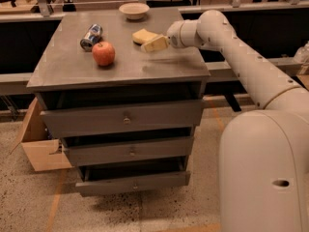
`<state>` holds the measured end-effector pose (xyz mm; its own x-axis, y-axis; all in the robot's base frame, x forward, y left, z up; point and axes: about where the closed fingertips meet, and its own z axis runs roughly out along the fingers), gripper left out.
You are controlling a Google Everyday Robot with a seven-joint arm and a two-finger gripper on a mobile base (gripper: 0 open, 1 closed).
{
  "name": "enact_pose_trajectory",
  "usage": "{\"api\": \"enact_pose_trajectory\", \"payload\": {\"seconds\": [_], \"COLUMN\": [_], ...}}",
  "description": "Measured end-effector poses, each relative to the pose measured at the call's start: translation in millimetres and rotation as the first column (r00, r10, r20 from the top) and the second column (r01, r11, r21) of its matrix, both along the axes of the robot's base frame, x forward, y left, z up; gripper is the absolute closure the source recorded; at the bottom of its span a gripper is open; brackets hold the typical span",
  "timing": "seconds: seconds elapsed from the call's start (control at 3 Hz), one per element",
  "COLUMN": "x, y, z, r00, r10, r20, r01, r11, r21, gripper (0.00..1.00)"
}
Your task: Pick sponge
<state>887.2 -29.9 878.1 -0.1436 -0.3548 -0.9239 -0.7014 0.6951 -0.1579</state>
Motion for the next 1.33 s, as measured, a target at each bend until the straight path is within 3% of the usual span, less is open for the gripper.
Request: {"api": "enact_pose_trajectory", "payload": {"seconds": [0.33, 0.67, 1.33], "x": [12.4, 20.6, 22.8], "y": [11.6, 25.2, 47.8], "z": [-8.2, -15.9, -20.8], "r00": [0.9999, 0.9998, 0.999], "r10": [-0.009, -0.003, 0.014], "r20": [-0.008, -0.021, -0.043], "r01": [0.009, 0.003, -0.012], "r11": [1.0, 1.0, 0.998], "r21": [0.021, 0.029, 0.059], "gripper": [0.0, 0.15, 0.61]}}
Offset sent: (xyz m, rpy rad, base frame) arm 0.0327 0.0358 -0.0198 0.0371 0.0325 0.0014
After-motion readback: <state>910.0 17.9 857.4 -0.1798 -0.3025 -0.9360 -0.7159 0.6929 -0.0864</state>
